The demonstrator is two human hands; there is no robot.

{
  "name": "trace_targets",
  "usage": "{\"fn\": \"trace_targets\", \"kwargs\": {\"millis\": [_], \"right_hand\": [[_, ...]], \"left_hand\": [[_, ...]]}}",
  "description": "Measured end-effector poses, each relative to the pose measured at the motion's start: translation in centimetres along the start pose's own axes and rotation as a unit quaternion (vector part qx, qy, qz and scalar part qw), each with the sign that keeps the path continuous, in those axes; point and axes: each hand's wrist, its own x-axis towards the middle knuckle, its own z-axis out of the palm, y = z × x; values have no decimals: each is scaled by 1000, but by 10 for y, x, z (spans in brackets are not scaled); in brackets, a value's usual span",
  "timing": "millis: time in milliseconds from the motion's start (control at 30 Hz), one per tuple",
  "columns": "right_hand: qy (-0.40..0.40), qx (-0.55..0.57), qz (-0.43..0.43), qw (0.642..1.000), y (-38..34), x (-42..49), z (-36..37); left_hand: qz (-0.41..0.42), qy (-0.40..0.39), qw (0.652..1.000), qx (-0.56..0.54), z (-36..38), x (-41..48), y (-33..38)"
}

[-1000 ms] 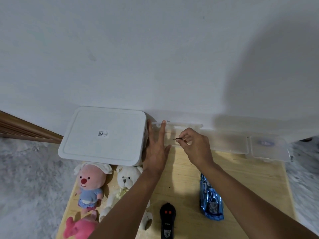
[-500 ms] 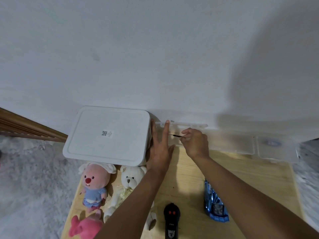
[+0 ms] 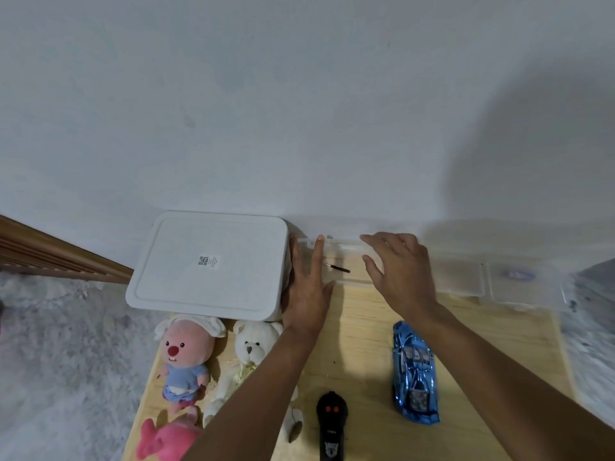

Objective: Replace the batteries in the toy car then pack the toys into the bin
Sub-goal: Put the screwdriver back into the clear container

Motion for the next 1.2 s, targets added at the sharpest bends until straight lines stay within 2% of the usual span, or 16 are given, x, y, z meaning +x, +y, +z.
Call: {"fn": "trace_targets", "kwargs": {"millis": [300,500,900,1200], "right_hand": [[-27,19,-23,999,10,8,-1],[-55,20,-26,998,9,-5,-1],[-169,26,-30,985,6,-28,10],[-180,23,-33,983,7,-37,12]], "left_hand": [[8,-9,1000,19,-4,-3,-1],[7,-18,997,70,2,-15,-7],[38,-87,981,171,2,-36,-13],[33,-118,972,200,-1,-41,-13]]}}
